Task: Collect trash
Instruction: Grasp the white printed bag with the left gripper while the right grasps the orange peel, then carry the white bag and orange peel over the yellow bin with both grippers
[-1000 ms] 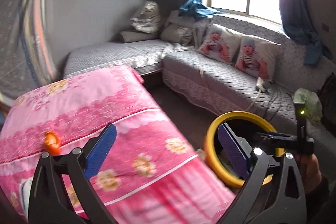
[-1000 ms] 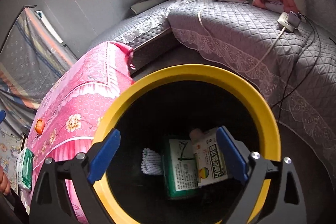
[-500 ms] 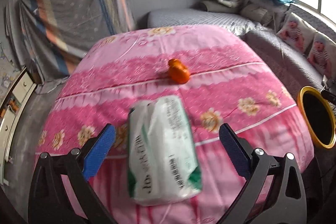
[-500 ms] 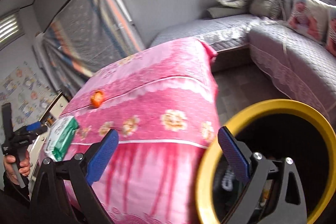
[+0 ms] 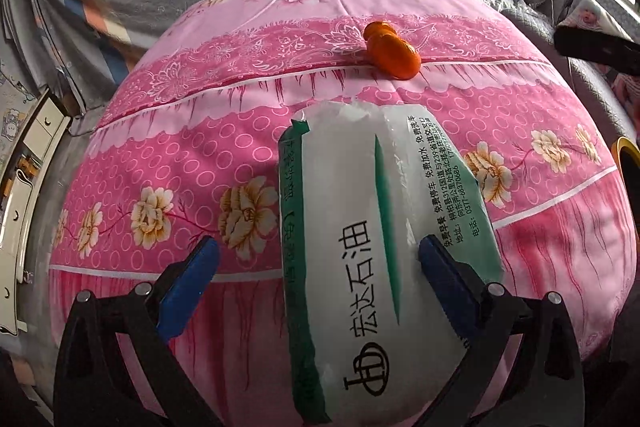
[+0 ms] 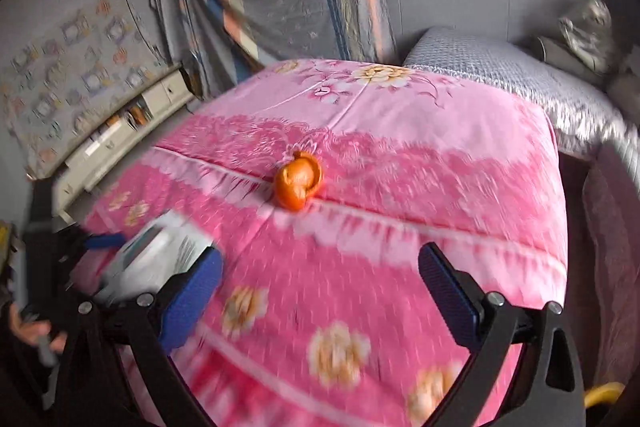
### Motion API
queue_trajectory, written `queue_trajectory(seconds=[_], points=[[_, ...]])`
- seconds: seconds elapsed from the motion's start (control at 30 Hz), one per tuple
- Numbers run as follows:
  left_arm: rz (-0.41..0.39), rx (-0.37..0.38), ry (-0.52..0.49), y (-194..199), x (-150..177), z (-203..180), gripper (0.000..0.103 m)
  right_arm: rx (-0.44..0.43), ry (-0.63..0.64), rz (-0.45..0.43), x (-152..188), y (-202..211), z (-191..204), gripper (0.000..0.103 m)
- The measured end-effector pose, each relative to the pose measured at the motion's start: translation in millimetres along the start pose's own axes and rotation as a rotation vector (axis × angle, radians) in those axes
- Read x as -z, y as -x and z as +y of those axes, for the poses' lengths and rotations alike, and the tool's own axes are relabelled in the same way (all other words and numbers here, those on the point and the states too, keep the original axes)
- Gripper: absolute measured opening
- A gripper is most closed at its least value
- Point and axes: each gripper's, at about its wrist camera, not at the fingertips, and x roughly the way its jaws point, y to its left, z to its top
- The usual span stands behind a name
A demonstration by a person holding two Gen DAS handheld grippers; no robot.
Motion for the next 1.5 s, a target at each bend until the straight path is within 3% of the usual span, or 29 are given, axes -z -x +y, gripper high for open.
queue_trajectory(seconds=[0.07, 0.17, 0.3, 0.37, 0.4, 0.43, 0.53, 0.63, 0.7, 0.8, 1.03, 1.33, 1.5], points=[[0.004, 0.026, -0.001, -3, -3, -3, 0.096, -0.026, 0.032, 0.078, -25, -44, 14, 0.095], [0.009, 0.054, -0.024, -8, -5, -10, 0.096, 0.064, 0.048, 0.126, -47, -92, 21, 0.095], [0.042, 0.121, 0.022, -21, -6, -4, 0.094, 0.08, -0.006, 0.231, -58, -140, 14, 0.093], [0.04, 0.198, 0.061, -21, -4, 0, 0.077, 0.081, -0.037, 0.259, -58, -152, 11, 0.072], [0.027, 0.23, 0.052, -17, -3, -3, 0.051, 0.056, -0.066, 0.274, -56, -154, 7, 0.055], [0.017, 0.229, 0.042, -13, -2, -8, 0.044, 0.022, -0.082, 0.29, -54, -157, 7, 0.046], [-0.036, 0.158, 0.025, -2, 3, -20, 0.031, 0.007, -0.086, 0.285, -51, -150, 8, 0.038], [-0.084, 0.177, 0.093, 16, 7, -11, 0.024, -0.057, -0.118, 0.24, -46, -113, -1, 0.037], [-0.144, 0.148, 0.099, 35, 8, -11, 0.024, -0.078, -0.124, 0.199, -42, -84, -6, 0.037], [-0.272, 0.124, 0.088, 77, 5, -21, 0.024, -0.133, -0.171, 0.13, -27, -28, -21, 0.037], [-0.469, 0.174, -0.014, 150, -13, -69, 0.024, -0.158, -0.26, -0.018, 27, 86, -52, 0.037], [-0.544, 0.32, -0.198, 183, -35, -167, 0.024, -0.005, -0.45, -0.173, 118, 194, -117, 0.037], [-0.537, 0.42, -0.317, 182, -44, -233, 0.024, 0.19, -0.572, -0.239, 175, 242, -156, 0.038]])
